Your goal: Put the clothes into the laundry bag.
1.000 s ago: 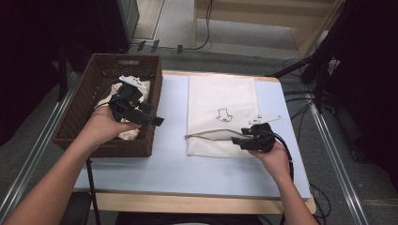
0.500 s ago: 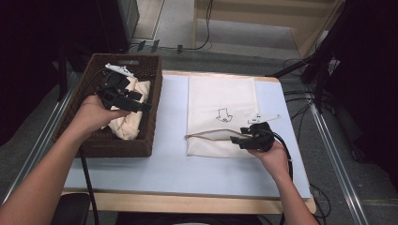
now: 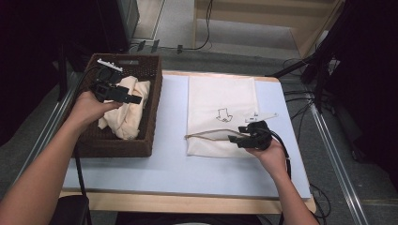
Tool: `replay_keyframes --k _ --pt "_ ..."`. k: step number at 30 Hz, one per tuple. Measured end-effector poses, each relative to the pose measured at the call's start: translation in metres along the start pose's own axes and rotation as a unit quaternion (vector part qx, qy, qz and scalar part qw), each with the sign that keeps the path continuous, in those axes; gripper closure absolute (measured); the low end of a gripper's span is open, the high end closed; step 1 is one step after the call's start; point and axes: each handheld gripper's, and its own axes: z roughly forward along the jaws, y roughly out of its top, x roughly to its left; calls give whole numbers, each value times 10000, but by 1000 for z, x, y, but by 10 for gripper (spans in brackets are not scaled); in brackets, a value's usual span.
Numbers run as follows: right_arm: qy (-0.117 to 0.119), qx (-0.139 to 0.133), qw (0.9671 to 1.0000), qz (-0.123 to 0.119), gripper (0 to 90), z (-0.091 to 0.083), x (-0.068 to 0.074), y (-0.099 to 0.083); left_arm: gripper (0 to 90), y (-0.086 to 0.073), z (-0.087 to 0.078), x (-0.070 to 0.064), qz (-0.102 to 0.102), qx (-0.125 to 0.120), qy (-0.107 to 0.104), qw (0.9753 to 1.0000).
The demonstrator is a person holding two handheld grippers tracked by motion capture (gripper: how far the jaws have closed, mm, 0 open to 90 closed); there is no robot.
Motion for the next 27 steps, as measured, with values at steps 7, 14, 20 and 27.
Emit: replay_keyframes --k 7,14,20,27 --pt "-24 16 10000 11 393 -1 0 0 96 -3 10 26 -458 -5 -16 9989" --pt "-42 26 10000 4 392 -2 -1 -1 0 -7 21 47 -389 -3 467 9982" --pt "-50 26 10000 8 393 -2 -1 -2 0 -11 30 65 -603 103 597 9963" --pt "-66 42 10000 18 393 -4 -2 -4 0 -13 46 82 -830 197 766 9934"
